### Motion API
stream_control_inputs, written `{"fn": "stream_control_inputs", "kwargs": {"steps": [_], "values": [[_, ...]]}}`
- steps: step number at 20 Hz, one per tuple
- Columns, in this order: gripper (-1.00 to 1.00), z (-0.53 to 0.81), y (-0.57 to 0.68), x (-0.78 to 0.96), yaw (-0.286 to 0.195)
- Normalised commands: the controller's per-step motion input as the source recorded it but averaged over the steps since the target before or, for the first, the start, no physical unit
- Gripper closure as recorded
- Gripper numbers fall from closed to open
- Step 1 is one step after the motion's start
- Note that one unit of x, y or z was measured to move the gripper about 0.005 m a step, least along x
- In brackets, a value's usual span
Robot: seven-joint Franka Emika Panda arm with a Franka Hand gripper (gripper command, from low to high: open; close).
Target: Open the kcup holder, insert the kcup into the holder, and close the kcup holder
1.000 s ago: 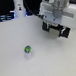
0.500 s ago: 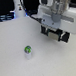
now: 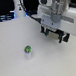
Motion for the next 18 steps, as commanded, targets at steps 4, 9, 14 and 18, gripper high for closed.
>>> {"fn": "stream_control_inputs", "kwargs": {"steps": [4,9,14,18], "values": [[-1.0,0.38,-0.5,0.15,-0.193],[-1.0,0.34,-0.53,0.03,-0.231],[-1.0,0.27,-0.5,0.0,-0.251],[-1.0,0.06,-0.41,-0.11,-0.281]]}}
